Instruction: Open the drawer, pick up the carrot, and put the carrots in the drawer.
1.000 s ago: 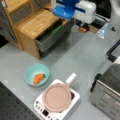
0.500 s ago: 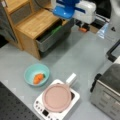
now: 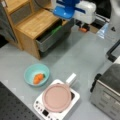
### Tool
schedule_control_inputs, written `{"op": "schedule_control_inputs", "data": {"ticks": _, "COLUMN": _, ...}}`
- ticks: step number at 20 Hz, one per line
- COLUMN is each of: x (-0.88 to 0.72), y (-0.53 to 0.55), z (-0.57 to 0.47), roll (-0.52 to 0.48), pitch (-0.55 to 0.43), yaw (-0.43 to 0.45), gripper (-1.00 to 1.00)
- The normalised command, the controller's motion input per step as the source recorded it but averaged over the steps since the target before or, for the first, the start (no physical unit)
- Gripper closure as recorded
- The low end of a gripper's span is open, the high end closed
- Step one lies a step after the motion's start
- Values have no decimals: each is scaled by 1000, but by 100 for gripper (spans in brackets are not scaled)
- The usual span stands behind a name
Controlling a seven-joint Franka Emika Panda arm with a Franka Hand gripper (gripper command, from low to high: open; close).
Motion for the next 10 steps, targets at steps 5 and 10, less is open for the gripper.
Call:
{"op": "schedule_control_inputs", "data": {"ticks": 5, "x": -85, "y": -34, "z": -103, "roll": -131, "pitch": -97, "yaw": -16, "gripper": -100}}
{"op": "schedule_control_inputs", "data": {"ticks": 10, "x": -95, "y": -36, "z": -122, "roll": -86, "pitch": -91, "yaw": -25, "gripper": -100}}
